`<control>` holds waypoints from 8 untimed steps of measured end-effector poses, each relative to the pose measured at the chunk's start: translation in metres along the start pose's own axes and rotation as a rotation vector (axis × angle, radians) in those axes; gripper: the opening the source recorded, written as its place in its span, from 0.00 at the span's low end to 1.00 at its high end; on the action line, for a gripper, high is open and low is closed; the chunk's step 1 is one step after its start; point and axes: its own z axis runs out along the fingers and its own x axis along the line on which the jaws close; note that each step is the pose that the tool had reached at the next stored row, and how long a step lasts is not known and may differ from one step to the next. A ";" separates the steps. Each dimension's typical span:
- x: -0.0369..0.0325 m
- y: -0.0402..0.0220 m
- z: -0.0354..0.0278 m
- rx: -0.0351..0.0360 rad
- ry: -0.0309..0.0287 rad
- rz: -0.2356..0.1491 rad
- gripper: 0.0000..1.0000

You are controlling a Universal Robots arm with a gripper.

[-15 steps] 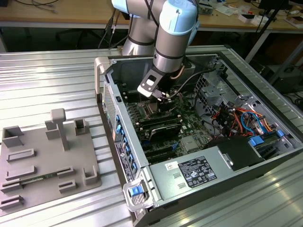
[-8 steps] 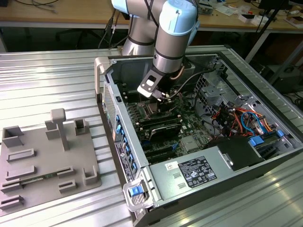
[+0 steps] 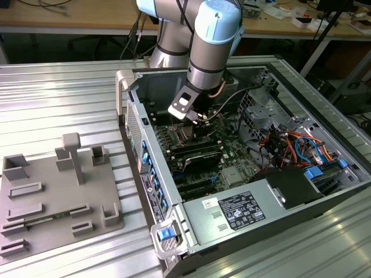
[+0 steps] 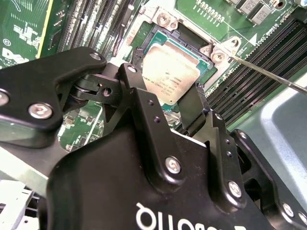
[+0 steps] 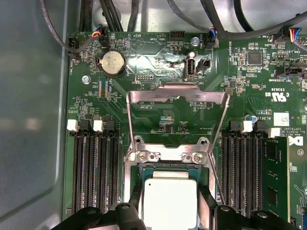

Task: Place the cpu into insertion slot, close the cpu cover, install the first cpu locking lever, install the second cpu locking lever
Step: 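Place the cpu into insertion slot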

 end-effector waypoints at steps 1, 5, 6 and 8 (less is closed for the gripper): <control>0.0001 0.0001 0.0001 0.0000 0.0000 -0.001 0.55; 0.0006 0.0003 0.0006 0.0001 0.0001 -0.006 0.55; 0.0006 0.0004 0.0007 0.0002 0.0003 -0.005 0.55; 0.0005 0.0008 0.0009 0.0002 0.0004 -0.006 0.55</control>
